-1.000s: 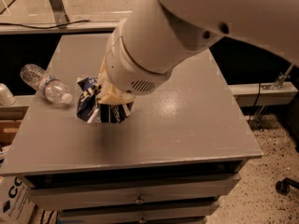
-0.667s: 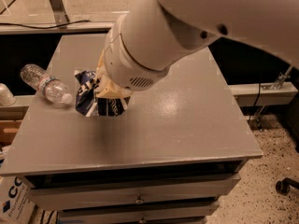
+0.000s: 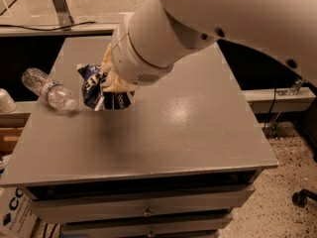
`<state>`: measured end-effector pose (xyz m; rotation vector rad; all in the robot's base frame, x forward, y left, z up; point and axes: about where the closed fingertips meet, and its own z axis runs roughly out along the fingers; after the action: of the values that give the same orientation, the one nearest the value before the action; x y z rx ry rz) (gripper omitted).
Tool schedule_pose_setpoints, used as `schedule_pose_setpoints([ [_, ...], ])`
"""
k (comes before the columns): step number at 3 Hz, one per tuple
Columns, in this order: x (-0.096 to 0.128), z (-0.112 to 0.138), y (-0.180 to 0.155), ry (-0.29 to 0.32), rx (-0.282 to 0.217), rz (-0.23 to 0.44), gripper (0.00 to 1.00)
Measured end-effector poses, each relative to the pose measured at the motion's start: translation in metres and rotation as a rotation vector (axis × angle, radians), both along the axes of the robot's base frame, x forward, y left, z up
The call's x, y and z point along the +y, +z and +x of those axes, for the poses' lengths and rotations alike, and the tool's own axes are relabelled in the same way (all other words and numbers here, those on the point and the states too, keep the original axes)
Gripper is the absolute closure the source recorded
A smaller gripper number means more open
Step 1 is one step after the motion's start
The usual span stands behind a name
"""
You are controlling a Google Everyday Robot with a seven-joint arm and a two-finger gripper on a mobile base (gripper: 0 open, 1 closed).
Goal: Move blue chip bag near water bottle
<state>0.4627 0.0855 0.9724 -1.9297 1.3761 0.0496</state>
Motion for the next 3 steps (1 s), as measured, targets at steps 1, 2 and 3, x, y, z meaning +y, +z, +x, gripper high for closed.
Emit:
schedule_pose_setpoints([
  [1,0.013,0.015,-0.019,0.033,-0.014,0.011,1.00],
  [2,0.028,0.031,-0.041,0.066,-0.026,0.011,1.00],
  [3,0.038,0.049,-0.054,0.085,-0.041,0.006,1.00],
])
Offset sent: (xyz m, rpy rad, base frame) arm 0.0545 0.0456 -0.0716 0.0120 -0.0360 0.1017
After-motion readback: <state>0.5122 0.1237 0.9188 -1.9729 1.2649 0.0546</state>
